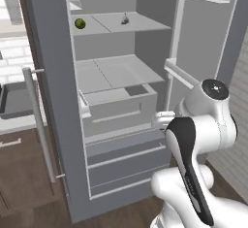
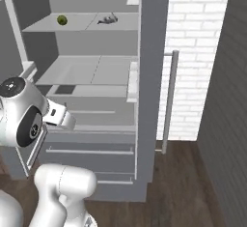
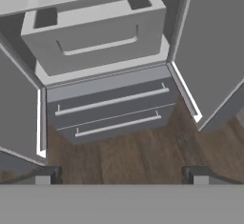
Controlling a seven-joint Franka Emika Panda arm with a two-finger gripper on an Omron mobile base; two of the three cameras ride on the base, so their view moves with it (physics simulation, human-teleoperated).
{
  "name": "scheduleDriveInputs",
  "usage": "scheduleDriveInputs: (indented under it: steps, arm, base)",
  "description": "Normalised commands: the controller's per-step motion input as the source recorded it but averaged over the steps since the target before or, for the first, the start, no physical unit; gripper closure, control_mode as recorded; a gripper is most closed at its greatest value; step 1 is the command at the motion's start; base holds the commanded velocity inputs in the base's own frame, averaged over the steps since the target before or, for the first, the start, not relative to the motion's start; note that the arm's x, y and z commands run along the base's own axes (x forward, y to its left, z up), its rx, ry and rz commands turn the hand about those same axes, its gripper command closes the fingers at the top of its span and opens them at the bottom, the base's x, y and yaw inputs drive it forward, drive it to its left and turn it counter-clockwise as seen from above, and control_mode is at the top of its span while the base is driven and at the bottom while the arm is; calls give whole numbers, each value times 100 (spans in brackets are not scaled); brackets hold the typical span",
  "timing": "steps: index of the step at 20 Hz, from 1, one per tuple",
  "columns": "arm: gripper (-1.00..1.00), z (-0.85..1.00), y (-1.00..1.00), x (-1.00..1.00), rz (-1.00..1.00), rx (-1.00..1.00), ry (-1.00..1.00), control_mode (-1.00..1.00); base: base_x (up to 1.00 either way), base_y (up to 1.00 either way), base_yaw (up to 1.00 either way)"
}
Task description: Place one lime and one fish in each tupperware on the nearby counter, to pack two identical lunches.
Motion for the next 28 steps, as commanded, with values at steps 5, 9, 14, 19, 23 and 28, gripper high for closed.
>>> scheduleDriveInputs:
  steps: [5,9,14,19,23,28]
  arm:
    - [-100,0,0,0,0,0,0,100]
    - [-100,0,0,0,0,0,0,100]
    - [-100,0,0,0,0,0,0,100]
    - [-100,24,0,12,0,0,-3,-100]
    - [-100,98,-1,13,0,0,-33,-100]
    - [-100,100,-4,1,0,0,-44,-100]
  base:
    - [74,13,7]
    - [74,0,2]
    - [66,0,0]
    - [26,0,0]
    - [0,0,0]
    - [0,0,0]
